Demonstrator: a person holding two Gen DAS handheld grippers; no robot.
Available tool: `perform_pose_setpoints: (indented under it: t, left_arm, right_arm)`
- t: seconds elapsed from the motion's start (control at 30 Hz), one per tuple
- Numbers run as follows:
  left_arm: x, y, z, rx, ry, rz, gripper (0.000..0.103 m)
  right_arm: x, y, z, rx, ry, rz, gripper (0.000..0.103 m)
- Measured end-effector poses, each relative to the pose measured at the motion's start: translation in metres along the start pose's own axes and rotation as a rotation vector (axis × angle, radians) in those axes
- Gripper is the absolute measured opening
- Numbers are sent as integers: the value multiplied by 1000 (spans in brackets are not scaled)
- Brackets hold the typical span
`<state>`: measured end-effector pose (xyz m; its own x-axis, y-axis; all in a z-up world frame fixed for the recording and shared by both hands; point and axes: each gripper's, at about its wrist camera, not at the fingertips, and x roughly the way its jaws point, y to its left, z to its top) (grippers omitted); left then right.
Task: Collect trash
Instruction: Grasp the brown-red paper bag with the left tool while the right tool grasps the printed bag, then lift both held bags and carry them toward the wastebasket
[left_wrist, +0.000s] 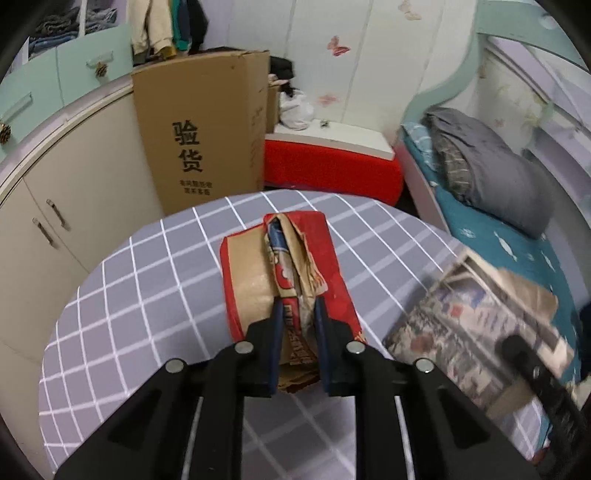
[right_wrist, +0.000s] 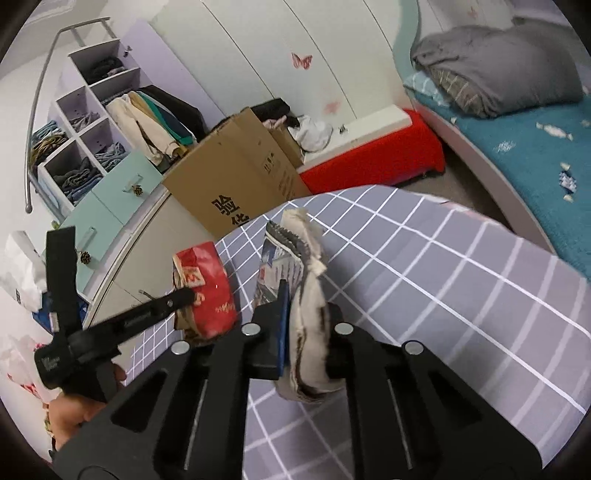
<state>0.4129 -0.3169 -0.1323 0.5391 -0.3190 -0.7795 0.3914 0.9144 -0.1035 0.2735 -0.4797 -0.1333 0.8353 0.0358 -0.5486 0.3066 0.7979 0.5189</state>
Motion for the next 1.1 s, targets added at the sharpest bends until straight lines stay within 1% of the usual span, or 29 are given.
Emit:
perform_pose_setpoints:
  t: [0.07,0.27,0.37,0.53,0.8,1.1]
  left_arm:
    - [-17,-3,-15,20,-7,-27,15]
    - [-60,-22,-46,86,-30,-73,15]
    - [-83,-33,-61,128,-49,-88,15]
    - [-108,-39,-82,144,-61,-119,15]
    - [-136,-26,-104,122,-86,-146,15]
    - [-163,-4,-115,104,-126,-161,15]
  right_arm:
    - [-12,3,-6,-12,-12,-12,8]
    - [-44,8,-30,-35,-33,-41,8]
    - [-59,8,-42,-36,-34,-40,8]
    - [-79,14,-51,-53,-47,-30,8]
    - [-110,30,-59,-113,-81,-9,8]
    - [-114,49,-70,-143,-74,20,8]
